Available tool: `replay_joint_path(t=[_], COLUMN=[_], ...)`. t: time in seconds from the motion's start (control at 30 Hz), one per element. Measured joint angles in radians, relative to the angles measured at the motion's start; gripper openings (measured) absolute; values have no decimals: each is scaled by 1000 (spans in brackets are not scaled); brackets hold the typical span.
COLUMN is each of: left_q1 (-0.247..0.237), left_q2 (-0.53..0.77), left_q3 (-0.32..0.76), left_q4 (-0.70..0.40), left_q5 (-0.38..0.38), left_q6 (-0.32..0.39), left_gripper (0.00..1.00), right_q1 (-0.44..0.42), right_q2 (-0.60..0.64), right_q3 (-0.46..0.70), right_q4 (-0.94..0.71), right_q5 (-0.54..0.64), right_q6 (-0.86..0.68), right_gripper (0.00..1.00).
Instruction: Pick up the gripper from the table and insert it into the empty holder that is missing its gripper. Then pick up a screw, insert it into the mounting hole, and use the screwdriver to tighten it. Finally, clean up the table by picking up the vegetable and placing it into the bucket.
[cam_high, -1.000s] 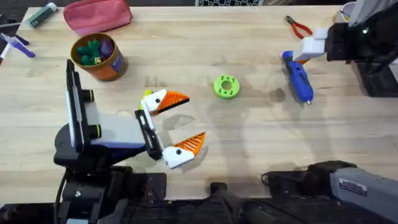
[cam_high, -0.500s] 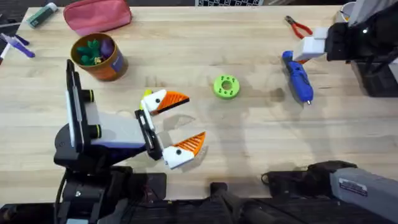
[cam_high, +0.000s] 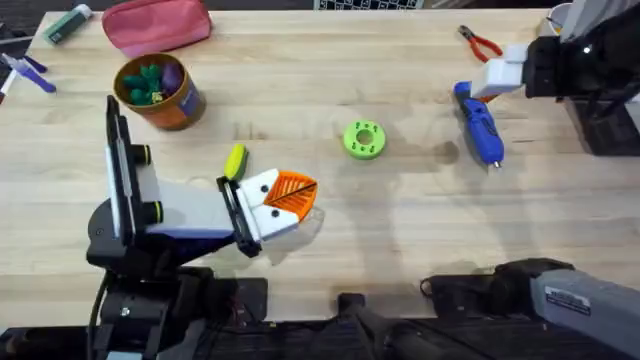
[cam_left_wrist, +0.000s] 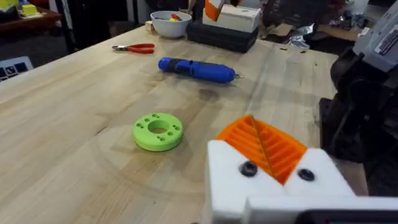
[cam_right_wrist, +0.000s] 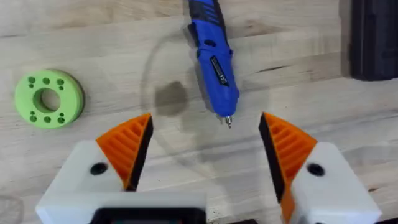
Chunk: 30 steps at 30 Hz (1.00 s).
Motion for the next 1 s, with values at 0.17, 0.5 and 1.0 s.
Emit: replay_joint_path(t=[0.17, 0.5, 1.0], left_q1=[0, 0, 0], left_q2=[0, 0, 0], left_q3=[0, 0, 0], left_q4=[0, 0, 0], left_q5=[0, 0, 0], left_q6=[0, 0, 0], left_gripper=[9, 8, 8], right_q1=[0, -41, -177], right_q2=[0, 27, 301], right_q3=[0, 0, 104], right_q4=[15, 92, 133], right_q5=[0, -3, -110], right_q6=[0, -81, -322], right_gripper=[994, 991, 991])
